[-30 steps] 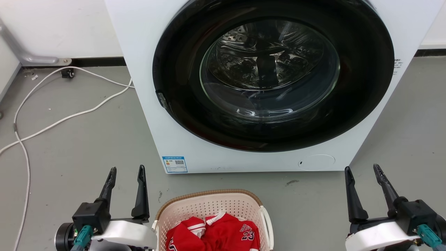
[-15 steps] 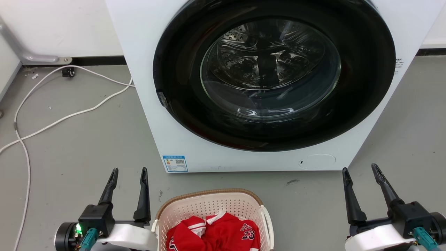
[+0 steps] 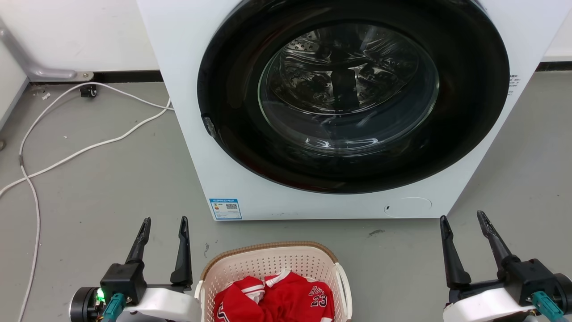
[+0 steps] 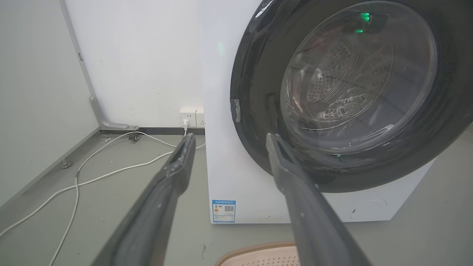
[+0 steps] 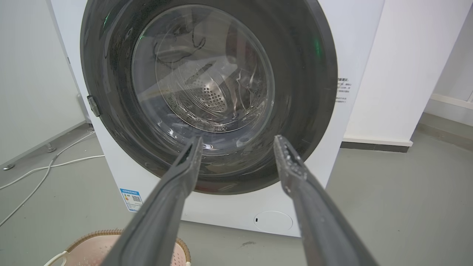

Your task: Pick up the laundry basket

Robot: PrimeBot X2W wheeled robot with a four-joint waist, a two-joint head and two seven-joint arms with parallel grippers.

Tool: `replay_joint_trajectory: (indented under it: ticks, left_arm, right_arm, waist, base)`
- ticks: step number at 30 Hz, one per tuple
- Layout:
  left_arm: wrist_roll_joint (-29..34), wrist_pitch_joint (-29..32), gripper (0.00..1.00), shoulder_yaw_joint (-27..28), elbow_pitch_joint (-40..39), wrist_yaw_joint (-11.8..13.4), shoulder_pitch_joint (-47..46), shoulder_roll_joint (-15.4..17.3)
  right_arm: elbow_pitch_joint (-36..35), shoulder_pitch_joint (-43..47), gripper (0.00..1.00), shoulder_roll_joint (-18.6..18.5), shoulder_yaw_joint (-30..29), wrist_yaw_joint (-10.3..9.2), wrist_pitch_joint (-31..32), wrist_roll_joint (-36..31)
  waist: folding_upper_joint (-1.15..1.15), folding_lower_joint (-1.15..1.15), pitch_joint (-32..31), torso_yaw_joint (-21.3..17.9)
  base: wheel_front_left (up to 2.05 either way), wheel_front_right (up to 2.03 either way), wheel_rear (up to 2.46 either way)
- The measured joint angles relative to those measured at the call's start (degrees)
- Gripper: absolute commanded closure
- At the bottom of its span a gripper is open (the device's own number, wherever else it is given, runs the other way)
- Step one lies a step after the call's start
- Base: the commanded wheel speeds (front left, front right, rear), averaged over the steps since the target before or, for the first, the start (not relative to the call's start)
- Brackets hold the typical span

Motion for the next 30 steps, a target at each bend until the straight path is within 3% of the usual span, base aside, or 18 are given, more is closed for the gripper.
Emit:
replay_joint_trajectory:
  ticks: [12,21,30]
  left_arm:
    - [-0.18,-0.01,0.00,0.73,0.54,0.32,-0.09,0.00]
    - [0.16,-0.08,0.00,3.67,5.31,-0.13,-3.47,0.01]
    - [0.19,-0.08,0.00,6.44,17.78,-2.41,-9.30,1.49]
  right_arm:
    - [-0.03,-0.16,0.00,-0.01,0.31,0.00,0.00,0.35]
    - [2.97,-4.88,0.00,-0.03,3.71,0.00,-0.01,0.88]
    - [16.05,-12.40,0.00,-0.05,9.84,0.00,-0.01,2.52]
  waist:
    - [0.00,0.00,1.10,0.11]
    - [0.00,0.00,5.11,0.30]
    - [0.00,0.00,11.30,0.97]
  base:
    - [0.00,0.00,0.00]
    - [0.00,0.00,0.00]
    - [0.00,0.00,0.00]
